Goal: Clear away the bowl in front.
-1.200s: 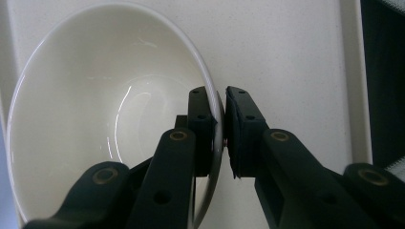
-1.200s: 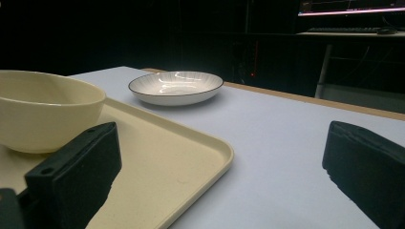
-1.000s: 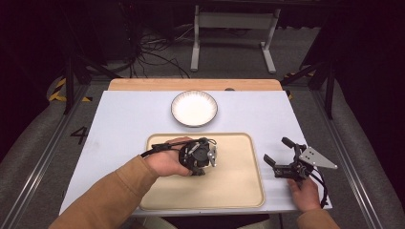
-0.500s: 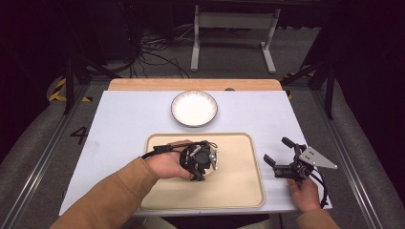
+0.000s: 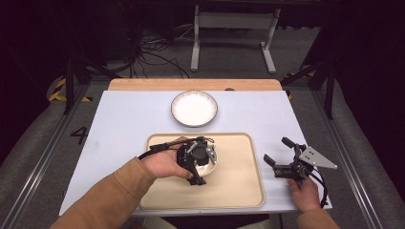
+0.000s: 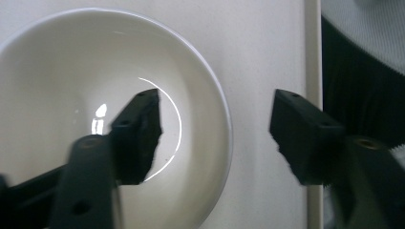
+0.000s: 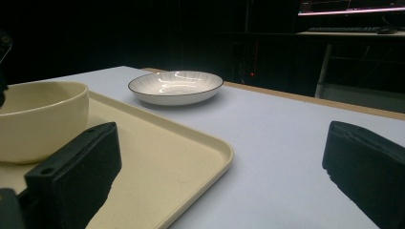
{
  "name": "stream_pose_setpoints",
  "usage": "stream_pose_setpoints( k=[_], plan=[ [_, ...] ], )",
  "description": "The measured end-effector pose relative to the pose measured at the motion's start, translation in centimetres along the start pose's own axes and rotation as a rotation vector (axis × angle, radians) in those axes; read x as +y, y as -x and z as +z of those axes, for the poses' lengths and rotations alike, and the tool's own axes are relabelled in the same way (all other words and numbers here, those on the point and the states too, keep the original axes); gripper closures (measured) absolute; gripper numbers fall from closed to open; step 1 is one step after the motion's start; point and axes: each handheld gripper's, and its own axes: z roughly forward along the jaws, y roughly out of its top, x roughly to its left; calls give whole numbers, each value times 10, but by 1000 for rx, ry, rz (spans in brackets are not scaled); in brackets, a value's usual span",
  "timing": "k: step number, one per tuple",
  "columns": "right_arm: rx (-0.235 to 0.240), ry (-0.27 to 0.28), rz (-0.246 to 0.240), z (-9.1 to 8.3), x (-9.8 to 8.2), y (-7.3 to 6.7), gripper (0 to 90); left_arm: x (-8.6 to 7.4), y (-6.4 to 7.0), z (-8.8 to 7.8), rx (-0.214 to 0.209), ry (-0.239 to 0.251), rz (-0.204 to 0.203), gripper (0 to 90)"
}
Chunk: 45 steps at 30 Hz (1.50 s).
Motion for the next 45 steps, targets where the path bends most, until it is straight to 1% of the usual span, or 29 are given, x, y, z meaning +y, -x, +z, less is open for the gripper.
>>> stream_pose_setpoints(
  k=[2, 4, 5, 6, 7, 9, 10, 11, 13, 15, 16, 17, 18, 22, 26, 27, 28, 29, 31, 35, 36, 37, 39, 42, 45],
  plan=[
    [0, -1, 0, 0, 0, 0, 0, -3, 1, -5, 5, 42, -11, 273],
    [0, -1, 1, 0, 0, 0, 0, -5, 0, -10, 12, 88, -14, 229],
    [0, -1, 1, 0, 0, 0, 0, -7, 1, -12, 20, 115, -10, 213],
    [-1, -1, 1, 0, 0, 0, 0, -9, 1, -14, 24, 147, -21, 184],
    [-1, -1, 1, 0, 0, 0, 0, -9, 1, -14, 24, 147, -21, 156],
    [0, -1, 2, 0, 0, 0, 0, -12, 2, -19, 40, 189, -41, 145],
    [1, -1, 3, 0, 0, 0, 0, -14, 1, -22, 47, 212, -40, 142],
    [1, -2, 2, 0, 0, 0, 0, -17, 2, -25, 54, 243, -50, 138],
    [2, -3, 4, 0, 0, 0, 0, -21, 1, -30, 62, 288, -67, 136],
    [2, -4, 7, 1, 0, 0, 0, -26, 1, -35, 78, 335, -84, 135],
    [2, -4, 7, 1, 0, 1, 0, -28, 1, -36, 85, 348, -89, 135],
    [3, -3, 8, 0, 0, 1, 0, -31, 2, -38, 101, 369, -97, 142],
    [4, -1, 7, 0, 0, 1, 0, -34, 3, -39, 112, 379, -100, 158],
    [9, 2, 8, 0, 0, 1, 0, -47, 4, -44, 154, 459, -151, 155],
    [17, 3, 24, 0, 0, 3, 0, -63, 5, -49, 195, 548, -202, 151],
    [18, 2, 24, 0, 0, 3, 0, -63, 5, -49, 195, 548, -202, 151],
    [18, 2, 25, 0, 0, 3, 0, -70, 6, -50, 211, 582, -224, 151],
    [18, 2, 25, 0, 0, 3, 0, -70, 6, -50, 211, 582, -224, 151],
    [21, 0, 29, 0, 0, 3, 0, -78, 7, -51, 230, 627, -249, 150],
    [25, 3, 30, 0, 0, 4, 0, -91, 10, -54, 252, 690, -270, 147],
    [26, 3, 30, 0, 0, 4, 0, -94, 10, -54, 258, 701, -274, 147],
    [26, 3, 30, 0, 0, 4, 0, -94, 10, -54, 258, 701, -274, 146],
    [26, 2, 33, 0, 0, 4, 0, -102, 11, -56, 271, 733, -288, 145],
    [27, 1, 37, 0, 0, 4, 0, -113, 12, -59, 288, 763, -303, 143],
    [24, -1, 38, 0, 0, 4, 0, -123, 13, -60, 311, 775, -316, 148]
  ],
)
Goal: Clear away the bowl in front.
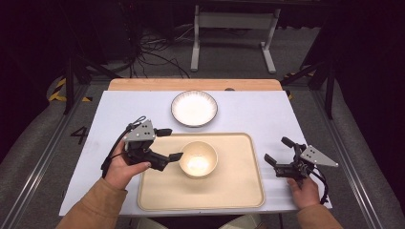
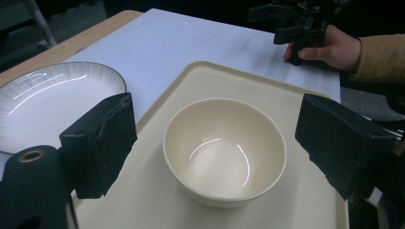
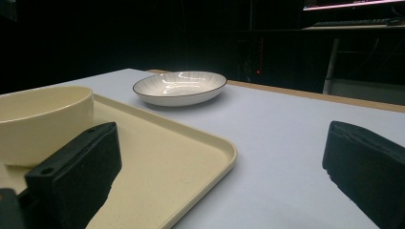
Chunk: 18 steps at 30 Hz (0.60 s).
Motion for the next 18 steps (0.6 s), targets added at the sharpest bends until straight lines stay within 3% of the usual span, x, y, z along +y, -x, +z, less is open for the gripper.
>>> stream_pose_setpoints(
  k=[9, 18],
  plan=[
    [0, 1, -6, 0, 0, -1, 0, -15, -7, -16, 41, 37, -24, 135],
    [2, 2, -12, 0, 0, -1, 0, -31, -17, -33, 109, 66, -39, 123]
  ],
)
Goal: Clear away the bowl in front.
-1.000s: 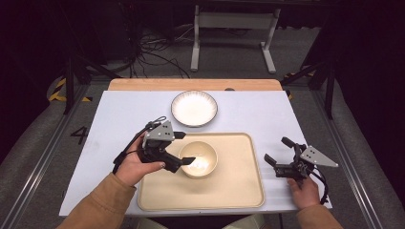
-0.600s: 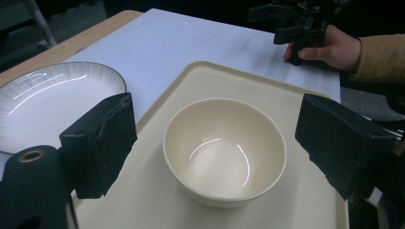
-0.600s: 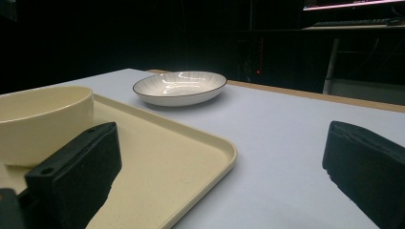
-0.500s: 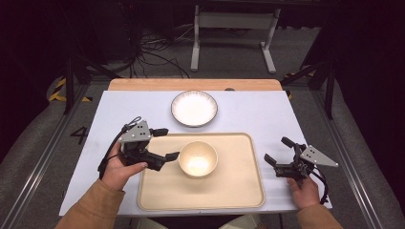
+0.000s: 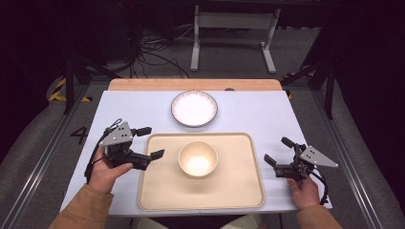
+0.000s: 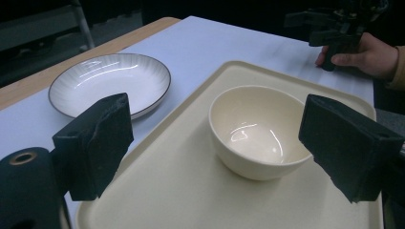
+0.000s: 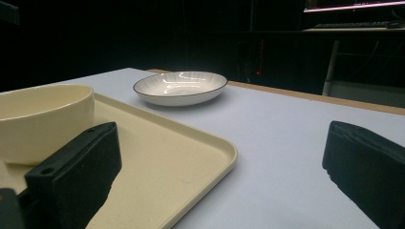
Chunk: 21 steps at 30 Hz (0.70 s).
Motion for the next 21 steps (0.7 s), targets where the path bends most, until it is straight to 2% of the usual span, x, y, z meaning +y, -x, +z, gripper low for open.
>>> stream_pose_setpoints(
  k=[7, 10, 12, 15, 21],
  plan=[
    [-2, 0, -2, 0, 0, 0, 0, -13, -7, -12, 26, 9, -13, 103],
    [-2, 0, -1, 0, 0, 0, 0, -22, -10, -16, 30, 55, -32, 95],
    [-3, 0, -2, 0, 0, 0, 0, -26, -12, -19, 37, 69, -37, 94],
    [-3, 0, -3, 0, 0, 0, 0, -34, -15, -24, 41, 85, -75, 81],
    [-2, 7, -7, -1, 0, -1, 0, -46, -19, -29, 68, 67, -107, 66]
  ],
)
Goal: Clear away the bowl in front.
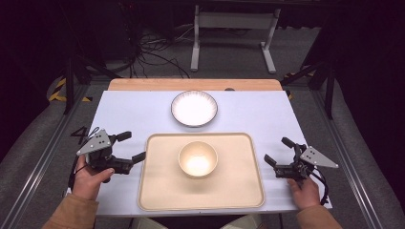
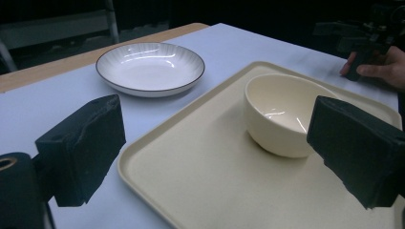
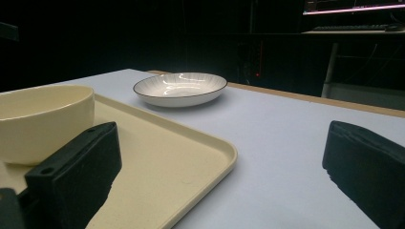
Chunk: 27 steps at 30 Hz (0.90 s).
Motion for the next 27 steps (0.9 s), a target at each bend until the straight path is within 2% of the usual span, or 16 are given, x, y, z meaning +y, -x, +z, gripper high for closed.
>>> stream_pose_setpoints(
  k=[2, 5, 7, 9, 16, 20, 27],
  plan=[
    [-1, 1, 0, 0, 0, 0, 0, -1, -1, 0, 3, 4, 2, 66],
    [-1, 3, 0, 0, 0, 0, 0, -6, -4, -1, 2, 0, -19, 48],
    [-1, 3, -2, 0, 0, 0, 0, -9, -5, -1, 18, -6, -18, 29],
    [0, 4, -2, 0, 0, 0, 0, -13, -5, 0, 11, 1, -17, 23],
    [2, 7, -2, -1, 0, 0, 0, -28, -7, 5, 31, -3, -10, 29],
    [2, 8, -2, -1, 0, 0, 0, -38, -11, 7, 35, 48, -7, 23],
    [2, 8, -2, -1, 0, 0, 0, -51, -14, 10, 22, 92, -19, 9]
  ],
)
